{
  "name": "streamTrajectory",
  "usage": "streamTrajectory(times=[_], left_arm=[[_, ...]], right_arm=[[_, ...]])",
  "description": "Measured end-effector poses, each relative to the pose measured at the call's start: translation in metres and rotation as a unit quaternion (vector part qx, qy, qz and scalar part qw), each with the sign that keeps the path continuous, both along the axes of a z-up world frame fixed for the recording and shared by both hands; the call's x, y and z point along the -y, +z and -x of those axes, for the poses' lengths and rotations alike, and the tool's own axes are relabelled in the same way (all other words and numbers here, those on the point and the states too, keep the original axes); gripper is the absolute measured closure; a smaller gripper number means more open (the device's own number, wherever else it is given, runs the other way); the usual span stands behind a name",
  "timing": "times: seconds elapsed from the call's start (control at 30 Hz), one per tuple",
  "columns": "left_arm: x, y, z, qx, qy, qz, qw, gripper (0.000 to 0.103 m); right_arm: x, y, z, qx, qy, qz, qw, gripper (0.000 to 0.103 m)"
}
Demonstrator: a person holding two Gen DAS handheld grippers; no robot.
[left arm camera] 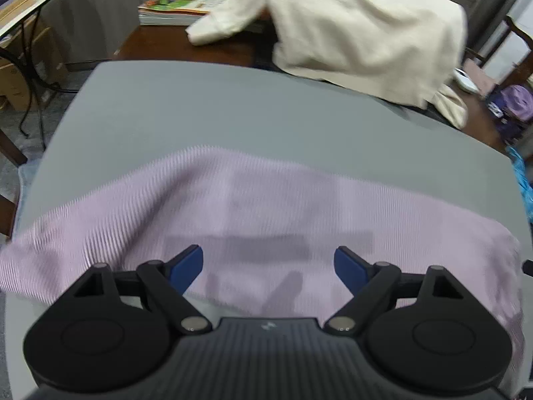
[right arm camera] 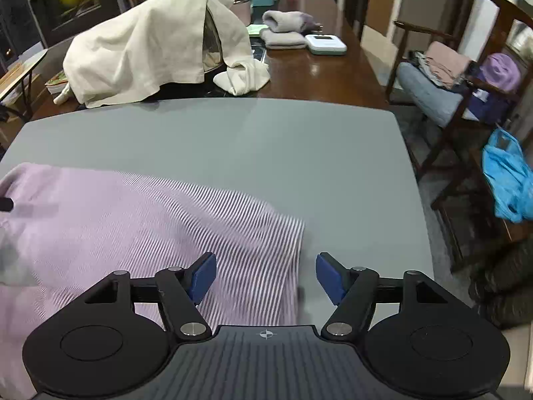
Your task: Fold clothes
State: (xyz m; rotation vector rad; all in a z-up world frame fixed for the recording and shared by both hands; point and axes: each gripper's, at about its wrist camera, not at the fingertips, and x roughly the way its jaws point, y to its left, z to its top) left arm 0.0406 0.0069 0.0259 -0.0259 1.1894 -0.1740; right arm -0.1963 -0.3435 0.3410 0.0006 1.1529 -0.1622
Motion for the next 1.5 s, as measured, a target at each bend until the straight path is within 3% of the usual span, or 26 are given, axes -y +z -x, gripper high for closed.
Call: streamTrajectory(times=[0.13, 0.23, 0.27, 0.3, 0.33, 0.37, 0.4, 0.53, 0.7, 0.83, 0.93, 0.97, 1.0, 1.1, 1.13, 1.2, 1.27, 1.37, 1.5], left_arm=[[-0.01, -0.01, -0.023, -0.002, 0.017, -0.037, 0.9992, 0.016], [-0.019, -0.019, -0.032, -0.009, 0.024, -0.058, 0.998, 0.034], [-0.021, -0.023, -0.033, -0.011, 0.03, -0.063, 0.9975, 0.036], [-0.021, -0.023, -0.032, -0.007, 0.033, -0.062, 0.9975, 0.045], [-0.019, -0.022, -0.032, 0.002, 0.035, -0.061, 0.9976, 0.055], [-0.018, -0.021, -0.033, 0.007, 0.033, -0.06, 0.9976, 0.09], [-0.016, -0.019, -0.034, 0.01, 0.033, -0.058, 0.9977, 0.1], [-0.015, -0.019, -0.063, 0.02, 0.066, -0.04, 0.9968, 0.1], [0.008, 0.003, -0.088, 0.082, 0.049, -0.027, 0.9951, 0.099], [0.022, -0.011, -0.112, 0.03, 0.027, -0.036, 0.9986, 0.091], [0.0, 0.01, -0.096, 0.054, 0.021, 0.012, 0.9982, 0.065], [-0.014, 0.023, -0.085, 0.072, 0.02, 0.038, 0.9965, 0.044], [-0.027, 0.033, -0.077, 0.085, 0.027, 0.05, 0.9948, 0.034], [-0.074, 0.058, -0.053, 0.114, 0.065, 0.082, 0.9879, 0.034], [-0.104, 0.064, -0.043, 0.113, 0.106, 0.092, 0.9836, 0.034], [-0.131, 0.063, -0.042, 0.094, 0.146, 0.103, 0.9793, 0.038], [-0.17, 0.043, -0.04, 0.037, 0.209, 0.154, 0.965, 0.04], [-0.18, 0.026, -0.039, 0.012, 0.236, 0.184, 0.9541, 0.042], [-0.175, 0.006, -0.048, -0.027, 0.262, 0.168, 0.95, 0.041]], right_arm=[[0.023, -0.019, -0.023, -0.015, 0.013, -0.005, 1.0, 0.035], [0.031, -0.032, -0.03, -0.029, 0.023, -0.006, 0.999, 0.037], [0.029, -0.034, -0.03, -0.026, 0.029, -0.004, 0.999, 0.046], [0.026, -0.035, -0.03, -0.025, 0.037, -0.002, 0.999, 0.074], [0.023, -0.036, -0.029, -0.024, 0.045, 0.0, 0.999, 0.078], [0.019, -0.036, -0.029, -0.024, 0.053, 0.005, 0.998, 0.078], [0.016, -0.036, -0.029, -0.023, 0.061, 0.015, 0.998, 0.079], [0.021, -0.032, -0.041, 0.006, 0.063, 0.054, 0.997, 0.079], [0.041, -0.022, -0.073, 0.04, 0.046, 0.082, 0.995, 0.079], [0.057, -0.029, -0.093, 0.026, 0.046, 0.08, 0.995, 0.073], [0.063, -0.018, -0.086, 0.047, 0.038, 0.067, 0.996, 0.061], [0.064, -0.008, -0.076, 0.065, 0.033, 0.064, 0.995, 0.059], [0.064, -0.001, -0.068, 0.076, 0.031, 0.06, 0.995, 0.056], [0.066, 0.017, -0.039, 0.096, 0.003, 0.054, 0.994, 0.05], [0.065, 0.021, -0.031, 0.096, -0.004, 0.052, 0.994, 0.05], [0.059, 0.028, -0.013, 0.098, -0.013, 0.043, 0.994, 0.049], [0.044, 0.033, 0.001, 0.097, -0.007, 0.036, 0.995, 0.049], [0.014, 0.038, 0.015, 0.095, 0.013, 0.019, 0.995, 0.049], [-0.029, 0.042, 0.025, 0.094, 0.044, -0.007, 0.995, 0.049]])
